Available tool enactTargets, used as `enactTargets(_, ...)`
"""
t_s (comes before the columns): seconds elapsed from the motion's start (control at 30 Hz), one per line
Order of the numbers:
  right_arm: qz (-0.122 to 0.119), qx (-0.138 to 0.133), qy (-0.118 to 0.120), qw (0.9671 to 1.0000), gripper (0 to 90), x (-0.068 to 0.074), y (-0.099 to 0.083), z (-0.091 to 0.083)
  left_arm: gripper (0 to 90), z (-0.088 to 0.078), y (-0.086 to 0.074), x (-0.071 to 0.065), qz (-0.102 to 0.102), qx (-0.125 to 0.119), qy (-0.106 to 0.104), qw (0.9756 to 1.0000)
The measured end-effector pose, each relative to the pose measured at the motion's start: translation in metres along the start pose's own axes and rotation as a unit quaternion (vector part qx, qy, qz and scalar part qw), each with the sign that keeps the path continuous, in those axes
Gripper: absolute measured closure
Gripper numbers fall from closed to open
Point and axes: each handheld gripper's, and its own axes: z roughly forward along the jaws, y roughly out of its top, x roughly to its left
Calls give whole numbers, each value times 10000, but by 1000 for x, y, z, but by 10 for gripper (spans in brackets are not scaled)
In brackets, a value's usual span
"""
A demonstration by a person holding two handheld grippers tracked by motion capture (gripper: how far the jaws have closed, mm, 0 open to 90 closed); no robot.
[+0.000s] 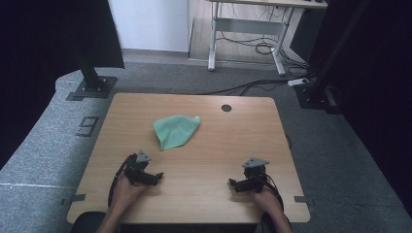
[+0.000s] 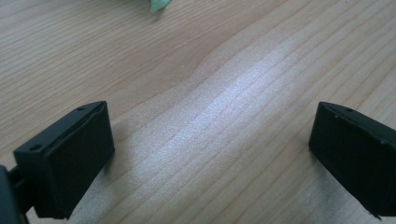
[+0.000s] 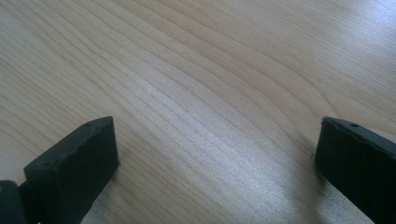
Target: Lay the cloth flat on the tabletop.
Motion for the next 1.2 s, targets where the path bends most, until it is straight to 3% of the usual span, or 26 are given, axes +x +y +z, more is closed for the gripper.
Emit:
enactTargets(0.13,1,0,0,10000,0,0,0,0,12,0,0,0,-5,-24,2,10000)
enactTargets(0.23,1,0,0,10000,0,0,0,0,70,-1,0,0,11,-103,-11,9999)
enactTargets(0.77,3,0,3,10000,0,0,0,0,133,-2,1,1,-50,-136,9,9999)
enactTargets(0.9,1,0,1,10000,0,0,0,0,143,-3,4,4,-128,-139,-50,9998)
enactTargets(1.2,1,1,-1,10000,0,0,0,0,230,-7,21,9,13,-306,35,9995)
